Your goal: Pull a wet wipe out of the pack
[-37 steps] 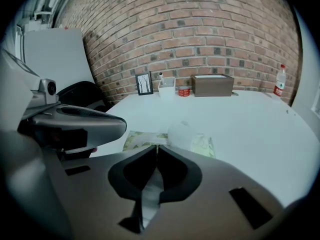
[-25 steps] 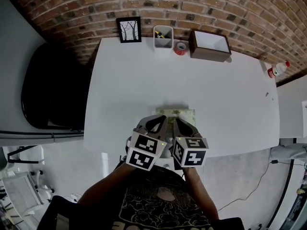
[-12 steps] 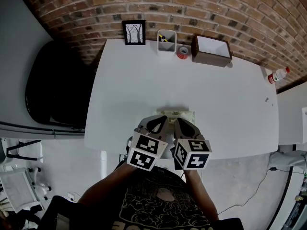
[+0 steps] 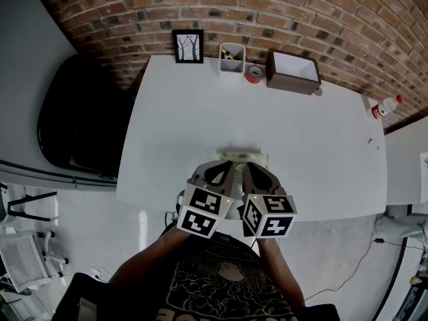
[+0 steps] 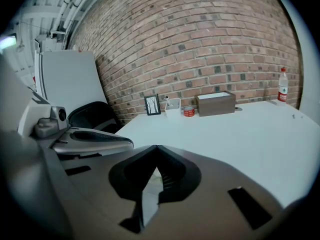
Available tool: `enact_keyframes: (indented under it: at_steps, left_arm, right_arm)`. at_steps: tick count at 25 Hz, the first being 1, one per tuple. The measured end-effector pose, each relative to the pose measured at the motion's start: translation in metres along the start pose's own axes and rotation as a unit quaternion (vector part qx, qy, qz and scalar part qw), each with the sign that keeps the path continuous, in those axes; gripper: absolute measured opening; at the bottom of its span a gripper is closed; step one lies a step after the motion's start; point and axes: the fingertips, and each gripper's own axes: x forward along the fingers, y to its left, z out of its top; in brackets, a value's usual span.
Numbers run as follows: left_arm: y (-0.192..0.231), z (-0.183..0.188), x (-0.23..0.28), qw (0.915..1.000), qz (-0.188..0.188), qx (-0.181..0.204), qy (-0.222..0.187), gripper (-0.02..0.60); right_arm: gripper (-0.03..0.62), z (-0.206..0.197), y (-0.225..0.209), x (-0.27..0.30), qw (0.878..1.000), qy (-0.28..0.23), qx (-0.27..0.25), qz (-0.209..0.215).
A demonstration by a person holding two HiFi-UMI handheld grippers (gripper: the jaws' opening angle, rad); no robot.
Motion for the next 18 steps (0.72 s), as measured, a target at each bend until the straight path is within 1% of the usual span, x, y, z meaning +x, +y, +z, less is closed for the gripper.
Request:
enact_keyframes:
  at_steps: [9,18]
  left_arm:
    - [-0.01,0.0,-0.012,0.9998,0.015,-0.001,-0.014,0.011]
    - [-0.02,-0.001,-0.024,0.9993,0.029,0.001,-0.022,0.011]
  right_arm:
    - [0.017,0.013,0.006,-0.016,0.999,-0.031,-0.025,0.01]
    - [0.017,0.014,0.013,-0.033,0.998,-0.043,-0.037,0.023]
